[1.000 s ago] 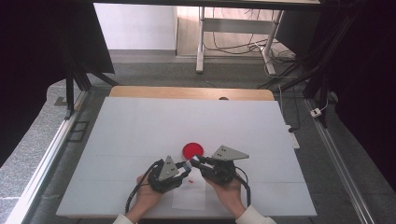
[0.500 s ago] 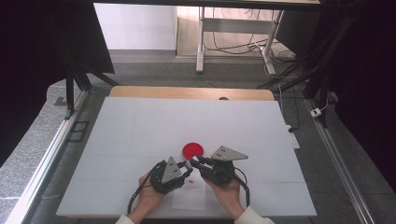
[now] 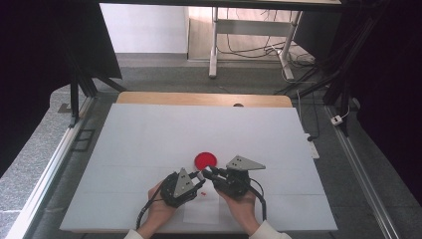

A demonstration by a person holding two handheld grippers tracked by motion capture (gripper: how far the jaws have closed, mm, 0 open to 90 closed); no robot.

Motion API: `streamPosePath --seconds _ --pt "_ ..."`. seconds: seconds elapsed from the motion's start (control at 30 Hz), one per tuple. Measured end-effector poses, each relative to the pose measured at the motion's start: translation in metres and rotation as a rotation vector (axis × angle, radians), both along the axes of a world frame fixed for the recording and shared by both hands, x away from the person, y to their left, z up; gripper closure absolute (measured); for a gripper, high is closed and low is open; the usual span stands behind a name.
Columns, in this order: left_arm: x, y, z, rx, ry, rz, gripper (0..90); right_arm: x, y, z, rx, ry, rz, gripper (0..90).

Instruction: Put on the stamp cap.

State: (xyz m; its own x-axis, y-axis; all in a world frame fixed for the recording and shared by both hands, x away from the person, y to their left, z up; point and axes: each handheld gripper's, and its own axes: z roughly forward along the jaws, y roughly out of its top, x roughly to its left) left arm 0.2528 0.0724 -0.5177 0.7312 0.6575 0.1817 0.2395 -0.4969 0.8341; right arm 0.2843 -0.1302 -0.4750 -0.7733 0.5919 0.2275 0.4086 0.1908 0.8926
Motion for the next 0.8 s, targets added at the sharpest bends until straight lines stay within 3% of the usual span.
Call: streamPosePath --seconds 0.33,0.8 --pt "-0.0018 -0.0017 -0.0004 0.017 -0.021 0.012 65.1 -0.0005 0.0009 -0.0012 0.001 0.026 -0.026 75.2" --pt "-0.0024 -0.0036 -0.0014 0.052 -0.026 0.011 65.5 0.0011 0.0020 -0.0039 -0.012 0.039 -0.011 75.2"
